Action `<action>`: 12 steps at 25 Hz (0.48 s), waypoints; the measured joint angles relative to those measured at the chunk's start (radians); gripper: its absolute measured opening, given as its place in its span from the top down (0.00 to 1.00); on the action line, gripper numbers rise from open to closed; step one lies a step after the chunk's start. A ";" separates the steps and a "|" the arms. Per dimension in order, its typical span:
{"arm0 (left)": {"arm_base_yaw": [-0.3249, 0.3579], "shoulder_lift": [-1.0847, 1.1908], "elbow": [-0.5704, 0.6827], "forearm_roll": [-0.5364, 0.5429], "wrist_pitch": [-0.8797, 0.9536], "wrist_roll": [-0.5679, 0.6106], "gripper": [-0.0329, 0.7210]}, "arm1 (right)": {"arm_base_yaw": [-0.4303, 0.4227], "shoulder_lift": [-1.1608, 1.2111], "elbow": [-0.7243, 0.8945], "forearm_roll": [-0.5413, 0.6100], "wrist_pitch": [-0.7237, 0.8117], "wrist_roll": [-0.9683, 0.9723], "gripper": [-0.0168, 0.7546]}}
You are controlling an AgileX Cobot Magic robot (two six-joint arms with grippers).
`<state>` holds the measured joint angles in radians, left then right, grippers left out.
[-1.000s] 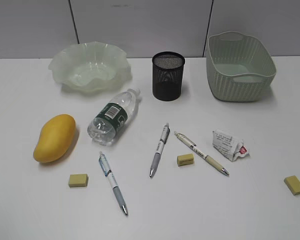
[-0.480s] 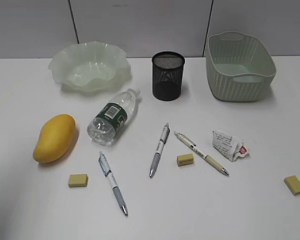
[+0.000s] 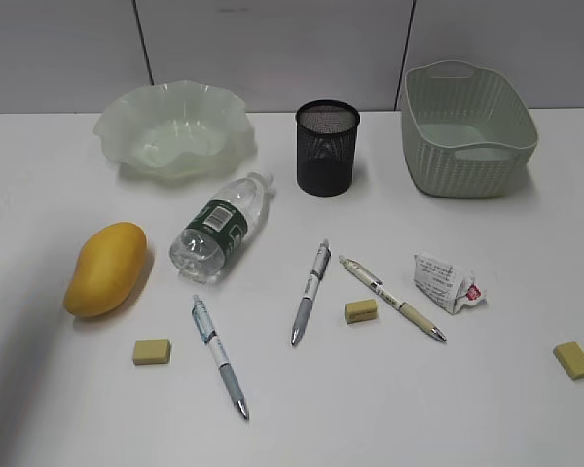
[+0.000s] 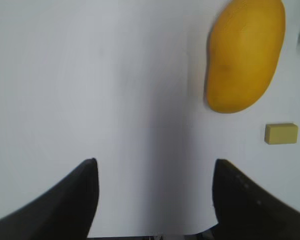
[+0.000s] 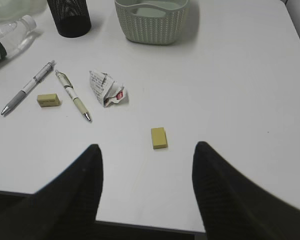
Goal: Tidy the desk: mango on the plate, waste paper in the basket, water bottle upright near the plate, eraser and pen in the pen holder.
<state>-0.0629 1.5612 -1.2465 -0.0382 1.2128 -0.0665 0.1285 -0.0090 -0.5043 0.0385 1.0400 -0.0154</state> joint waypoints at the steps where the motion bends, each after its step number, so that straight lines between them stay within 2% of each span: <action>1: -0.004 0.022 -0.008 0.000 0.000 0.000 0.23 | 0.000 0.000 0.000 0.000 0.000 0.000 0.39; 6: -0.048 0.091 -0.041 -0.007 -0.029 0.000 0.15 | 0.000 0.000 0.000 0.000 0.000 0.000 0.39; 12: -0.146 0.196 -0.064 -0.031 -0.095 -0.010 0.14 | 0.000 0.000 0.000 0.000 0.000 0.000 0.39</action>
<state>-0.2088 1.7569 -1.3109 -0.0690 1.1177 -0.0761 0.1285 -0.0090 -0.5043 0.0385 1.0400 -0.0154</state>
